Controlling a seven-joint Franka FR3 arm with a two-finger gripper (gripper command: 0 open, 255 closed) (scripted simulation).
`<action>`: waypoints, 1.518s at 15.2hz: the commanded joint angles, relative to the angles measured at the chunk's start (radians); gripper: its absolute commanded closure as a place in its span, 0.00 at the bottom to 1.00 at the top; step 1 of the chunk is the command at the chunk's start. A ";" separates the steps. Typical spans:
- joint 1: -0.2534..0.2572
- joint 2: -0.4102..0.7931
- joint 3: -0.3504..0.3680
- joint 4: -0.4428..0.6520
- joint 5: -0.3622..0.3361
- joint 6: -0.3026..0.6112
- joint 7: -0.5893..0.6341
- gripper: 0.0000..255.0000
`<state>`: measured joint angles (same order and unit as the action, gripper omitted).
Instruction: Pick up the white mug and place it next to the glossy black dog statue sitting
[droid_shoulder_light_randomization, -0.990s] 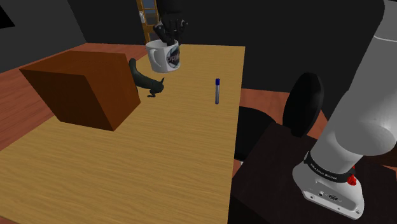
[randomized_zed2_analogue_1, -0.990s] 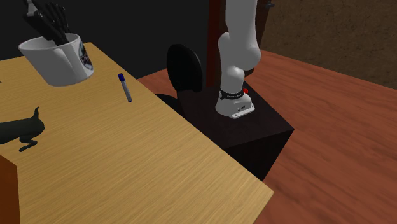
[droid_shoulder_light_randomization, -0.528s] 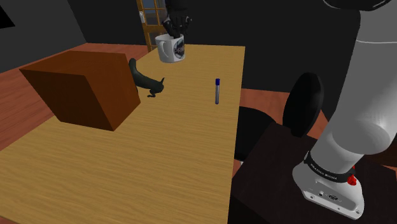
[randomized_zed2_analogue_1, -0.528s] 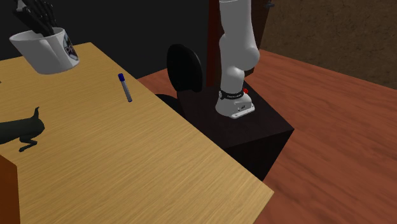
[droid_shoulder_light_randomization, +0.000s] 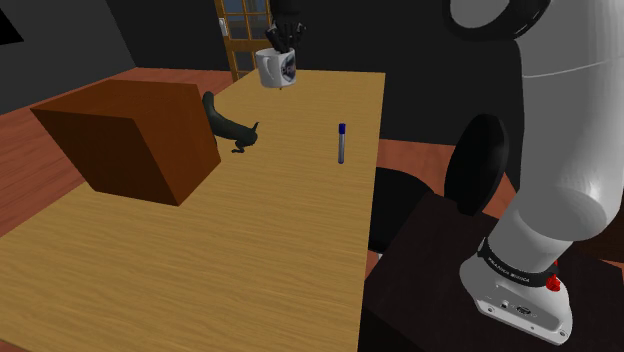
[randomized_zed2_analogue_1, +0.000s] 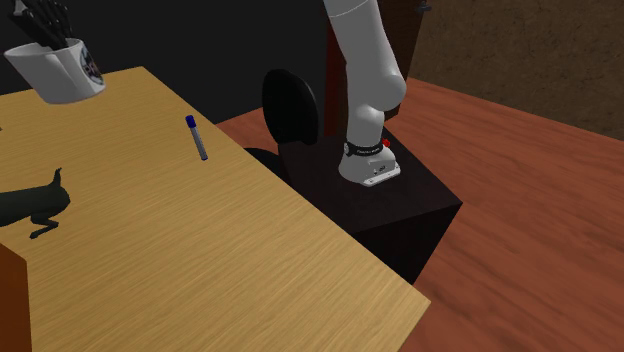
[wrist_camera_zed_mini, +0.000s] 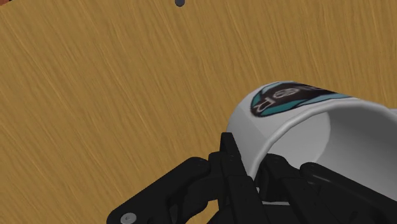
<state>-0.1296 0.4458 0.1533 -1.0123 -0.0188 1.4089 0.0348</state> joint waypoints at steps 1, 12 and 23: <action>-0.006 -0.010 -0.001 -0.039 0.002 0.030 -0.006 1.00; -0.018 -0.066 -0.002 -0.277 0.010 0.211 -0.014 1.00; -0.023 -0.076 -0.003 -0.439 0.011 0.364 -0.018 1.00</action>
<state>-0.1521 0.3690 0.1502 -1.4406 -0.0075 1.7604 0.0172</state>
